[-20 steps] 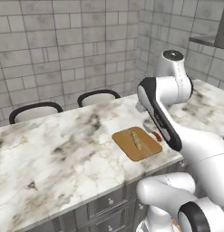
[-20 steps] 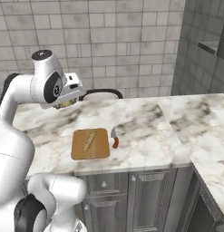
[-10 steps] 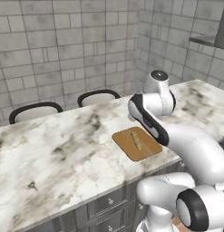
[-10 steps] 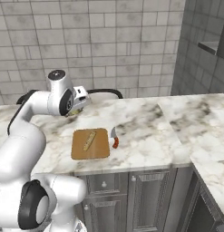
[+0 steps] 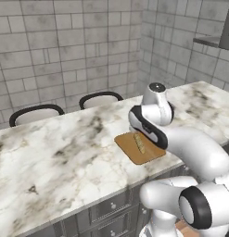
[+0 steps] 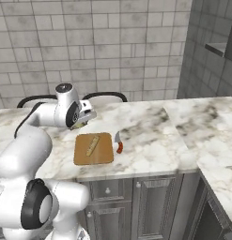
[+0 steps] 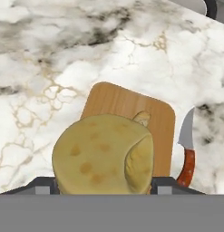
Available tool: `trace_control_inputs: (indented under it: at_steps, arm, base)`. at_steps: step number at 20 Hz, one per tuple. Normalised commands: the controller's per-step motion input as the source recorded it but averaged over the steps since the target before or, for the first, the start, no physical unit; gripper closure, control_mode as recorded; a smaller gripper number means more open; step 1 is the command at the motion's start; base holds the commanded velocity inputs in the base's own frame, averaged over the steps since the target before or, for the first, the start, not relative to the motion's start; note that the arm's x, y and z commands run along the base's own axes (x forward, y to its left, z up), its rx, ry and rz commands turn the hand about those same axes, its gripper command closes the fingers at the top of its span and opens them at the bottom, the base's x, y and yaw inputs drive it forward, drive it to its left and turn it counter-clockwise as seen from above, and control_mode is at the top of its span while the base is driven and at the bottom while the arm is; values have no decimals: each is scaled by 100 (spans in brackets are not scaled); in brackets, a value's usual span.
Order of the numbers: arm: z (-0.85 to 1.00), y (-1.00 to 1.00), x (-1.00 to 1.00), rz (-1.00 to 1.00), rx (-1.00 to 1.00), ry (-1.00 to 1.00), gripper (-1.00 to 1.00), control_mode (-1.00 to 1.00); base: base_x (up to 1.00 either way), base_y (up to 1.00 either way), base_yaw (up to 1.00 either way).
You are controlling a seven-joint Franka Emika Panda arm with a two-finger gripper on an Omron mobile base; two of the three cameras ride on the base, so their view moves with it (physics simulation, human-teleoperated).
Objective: Retrieve the sausage and cheese from the fridge and place them on the cutting board on the counter.
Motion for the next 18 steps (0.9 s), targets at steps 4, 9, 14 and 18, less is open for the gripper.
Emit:
trace_control_inputs:
  at_steps: [4,9,14,18]
  arm:
    - [-52,8,6,0,0,1,100,-100]
    - [-50,13,26,0,0,1,100,-100]
    - [-45,2,32,0,0,0,100,-100]
    - [-38,0,23,0,0,0,100,-100]
  base:
    - [0,0,0]
    - [0,0,0]
    - [0,0,0]
    - [0,0,0]
